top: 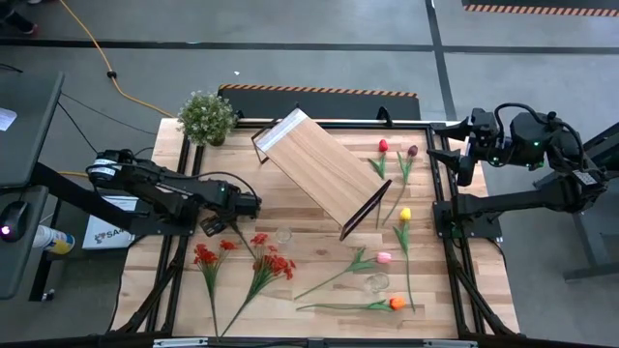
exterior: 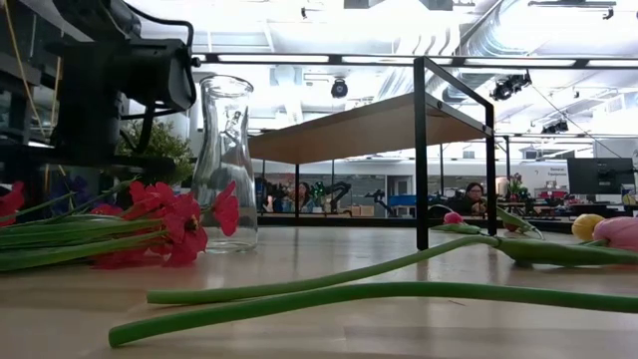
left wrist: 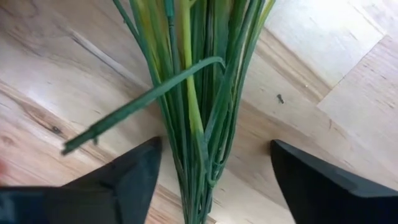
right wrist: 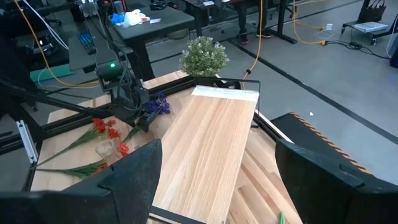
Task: Pick and place flowers into a vace then onto a shelf
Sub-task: Put the violet flower into the left transparent vase
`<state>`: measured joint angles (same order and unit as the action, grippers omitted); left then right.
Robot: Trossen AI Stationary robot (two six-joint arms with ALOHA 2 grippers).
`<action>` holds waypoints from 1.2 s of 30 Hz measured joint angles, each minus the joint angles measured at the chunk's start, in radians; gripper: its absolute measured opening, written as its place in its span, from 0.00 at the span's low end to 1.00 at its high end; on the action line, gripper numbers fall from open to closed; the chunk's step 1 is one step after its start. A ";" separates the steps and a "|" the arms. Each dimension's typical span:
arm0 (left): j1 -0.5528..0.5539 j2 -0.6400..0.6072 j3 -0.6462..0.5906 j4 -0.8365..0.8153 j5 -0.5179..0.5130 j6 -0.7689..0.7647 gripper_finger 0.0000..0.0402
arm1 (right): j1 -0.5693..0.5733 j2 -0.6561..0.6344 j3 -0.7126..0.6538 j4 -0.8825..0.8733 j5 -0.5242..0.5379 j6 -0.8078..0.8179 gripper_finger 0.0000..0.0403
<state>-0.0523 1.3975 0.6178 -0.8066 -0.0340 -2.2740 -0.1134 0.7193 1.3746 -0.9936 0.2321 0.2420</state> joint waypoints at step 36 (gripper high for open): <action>-0.001 0.001 -0.002 -0.027 -0.024 -0.005 0.14 | 0.000 0.000 0.000 0.000 0.000 -0.019 0.75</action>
<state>-0.0528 1.3983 0.6159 -0.8331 -0.0582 -2.2787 -0.1131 0.7193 1.3746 -0.9936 0.2325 0.2226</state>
